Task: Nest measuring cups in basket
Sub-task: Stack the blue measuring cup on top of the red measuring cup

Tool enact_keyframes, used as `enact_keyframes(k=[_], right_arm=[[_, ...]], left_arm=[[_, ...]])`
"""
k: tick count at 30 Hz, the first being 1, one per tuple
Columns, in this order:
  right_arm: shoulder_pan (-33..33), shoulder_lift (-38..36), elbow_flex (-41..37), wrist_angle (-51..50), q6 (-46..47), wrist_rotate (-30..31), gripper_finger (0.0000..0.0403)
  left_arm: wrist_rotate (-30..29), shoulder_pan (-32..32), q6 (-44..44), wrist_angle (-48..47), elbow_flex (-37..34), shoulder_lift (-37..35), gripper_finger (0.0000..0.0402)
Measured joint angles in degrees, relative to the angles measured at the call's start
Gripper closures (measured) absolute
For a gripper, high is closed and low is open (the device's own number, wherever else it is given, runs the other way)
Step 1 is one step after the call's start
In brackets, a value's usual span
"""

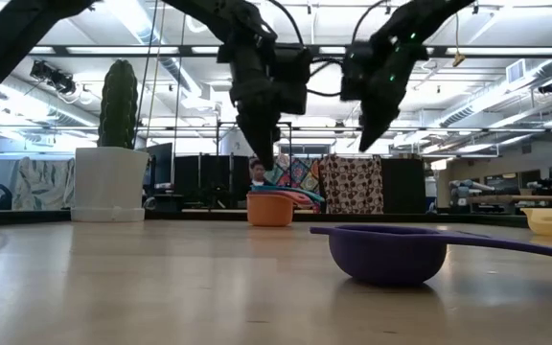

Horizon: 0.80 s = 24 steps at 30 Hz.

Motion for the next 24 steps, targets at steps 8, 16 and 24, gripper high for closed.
enact_keyframes(k=[8,16,24], right_arm=[[-0.16,8.32,-0.02,5.42,-2.91,0.52,0.0396],[1.02,12.99,-0.02,8.31,-3.08,-1.02,0.0398],[1.91,12.96,-0.02,10.94,-3.91,-1.37,0.0398]], left_arm=[[-0.11,0.24,-2.62,2.80,0.01,0.22,0.0395],[-0.23,0.94,-4.70,2.81,0.01,0.22,0.0397],[0.60,0.82,-4.85,4.21,-2.70,2.34,0.0399]])
